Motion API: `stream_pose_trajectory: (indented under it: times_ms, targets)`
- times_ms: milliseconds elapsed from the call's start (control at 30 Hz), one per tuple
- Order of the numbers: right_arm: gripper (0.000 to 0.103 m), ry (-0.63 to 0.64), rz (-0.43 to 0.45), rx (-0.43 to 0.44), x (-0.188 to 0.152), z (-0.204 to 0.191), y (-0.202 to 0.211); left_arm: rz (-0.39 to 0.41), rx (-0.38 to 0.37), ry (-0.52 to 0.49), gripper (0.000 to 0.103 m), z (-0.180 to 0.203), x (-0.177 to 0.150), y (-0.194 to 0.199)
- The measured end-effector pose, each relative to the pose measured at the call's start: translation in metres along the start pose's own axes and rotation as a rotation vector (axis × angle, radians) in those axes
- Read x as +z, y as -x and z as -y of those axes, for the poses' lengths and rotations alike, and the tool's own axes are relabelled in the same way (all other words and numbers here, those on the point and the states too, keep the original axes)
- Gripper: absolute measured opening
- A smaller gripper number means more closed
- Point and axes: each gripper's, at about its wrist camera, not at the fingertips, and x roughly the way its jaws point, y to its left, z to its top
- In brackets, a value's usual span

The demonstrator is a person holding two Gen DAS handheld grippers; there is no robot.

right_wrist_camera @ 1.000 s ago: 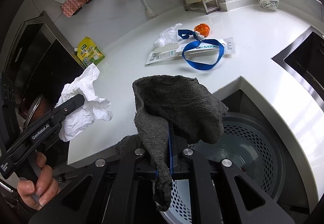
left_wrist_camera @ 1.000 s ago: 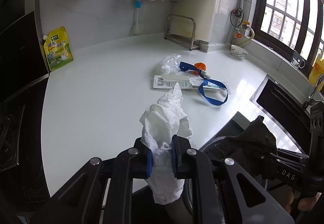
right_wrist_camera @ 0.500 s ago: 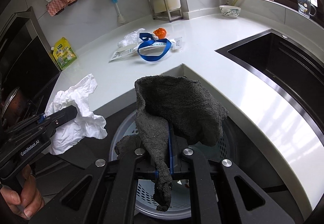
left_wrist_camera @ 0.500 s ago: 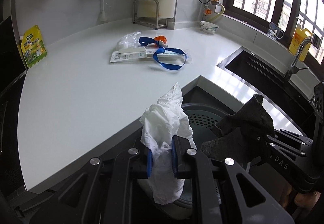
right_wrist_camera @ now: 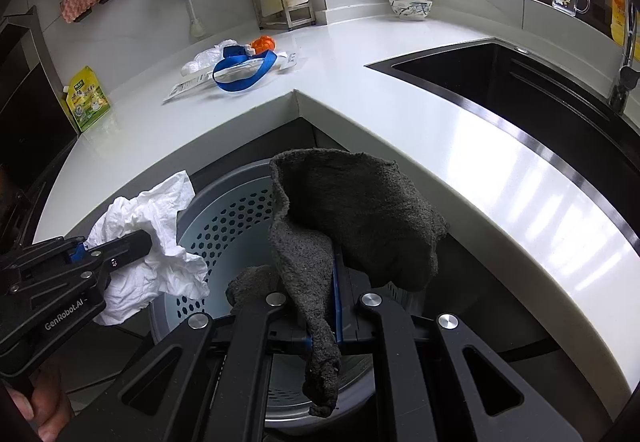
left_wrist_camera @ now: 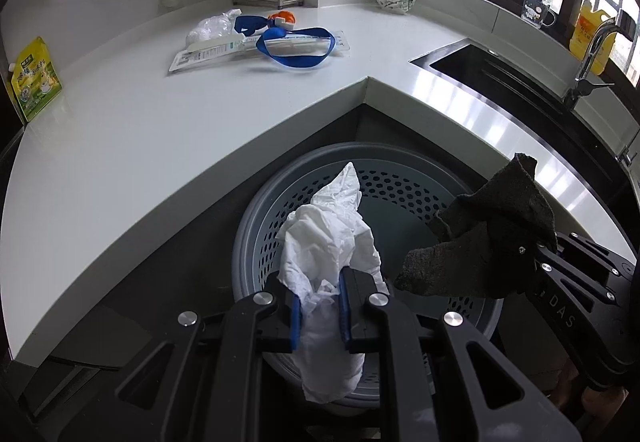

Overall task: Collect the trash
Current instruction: 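Carry the white bag and grey cloth with both tools over the basket, then open both tools to drop the bag and cloth into the basket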

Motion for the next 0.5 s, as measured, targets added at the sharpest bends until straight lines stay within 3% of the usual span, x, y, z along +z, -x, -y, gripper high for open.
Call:
stream_pose_trajectory:
  times_ms: [333,400,433,467,500]
  targets:
    - [0.007,0.035,0.003,-0.052,-0.005,-0.003,-0.015,-0.050,0.021,0.025,0.015,-0.007,-0.002,-0.022]
    - [0.012,0.034,0.008,-0.058,-0.006,-0.002,-0.016,-0.050,0.024,0.025,0.018,-0.007,-0.002,-0.023]
    - [0.019,0.036,0.014,-0.059,-0.005,-0.002,-0.015,-0.046,0.023,0.027,0.018,-0.007,-0.002,-0.023]
    - [0.034,0.035,0.018,-0.062,-0.004,-0.002,-0.014,-0.043,0.025,0.029,0.023,-0.008,-0.002,-0.023]
    - [0.043,0.033,0.029,-0.065,-0.004,-0.002,-0.013,-0.040,0.028,0.031,0.031,-0.009,-0.001,-0.023]
